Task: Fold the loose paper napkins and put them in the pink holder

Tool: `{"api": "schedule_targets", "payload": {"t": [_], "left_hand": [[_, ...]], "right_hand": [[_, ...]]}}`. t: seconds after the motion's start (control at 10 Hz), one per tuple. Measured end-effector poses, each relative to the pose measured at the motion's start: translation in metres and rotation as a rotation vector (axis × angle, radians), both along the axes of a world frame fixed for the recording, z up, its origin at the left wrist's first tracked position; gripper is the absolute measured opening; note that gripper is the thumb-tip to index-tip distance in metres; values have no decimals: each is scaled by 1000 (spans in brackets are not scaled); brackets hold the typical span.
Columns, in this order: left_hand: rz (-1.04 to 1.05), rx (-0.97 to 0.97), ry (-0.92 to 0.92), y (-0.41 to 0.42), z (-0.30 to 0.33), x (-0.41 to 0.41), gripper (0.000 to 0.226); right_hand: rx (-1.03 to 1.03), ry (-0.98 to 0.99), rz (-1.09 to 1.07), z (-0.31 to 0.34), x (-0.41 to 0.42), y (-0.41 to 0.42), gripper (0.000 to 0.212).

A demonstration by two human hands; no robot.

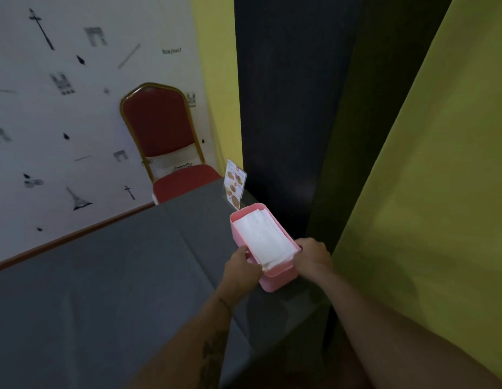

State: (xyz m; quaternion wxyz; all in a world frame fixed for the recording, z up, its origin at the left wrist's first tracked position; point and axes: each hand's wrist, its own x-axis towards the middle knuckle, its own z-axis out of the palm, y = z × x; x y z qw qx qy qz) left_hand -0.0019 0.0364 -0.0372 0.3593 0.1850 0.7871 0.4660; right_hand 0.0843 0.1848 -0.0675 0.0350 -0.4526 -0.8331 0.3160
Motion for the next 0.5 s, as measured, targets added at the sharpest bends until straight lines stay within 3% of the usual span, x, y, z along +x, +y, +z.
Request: {"api": "schedule_targets", "payload": {"t": [0.1,0.3,0.5], "left_hand": [[3,-1,13,3,-4,1,49],[2,-81,118,-7,7,-13,46],[156,-158,357,-68,52,-64,54]], "right_hand": [[1,-25,9,0,1,5,35],[234,-106,104,35,-17,-8,36],[232,125,421,83,-81,-62,45]]}}
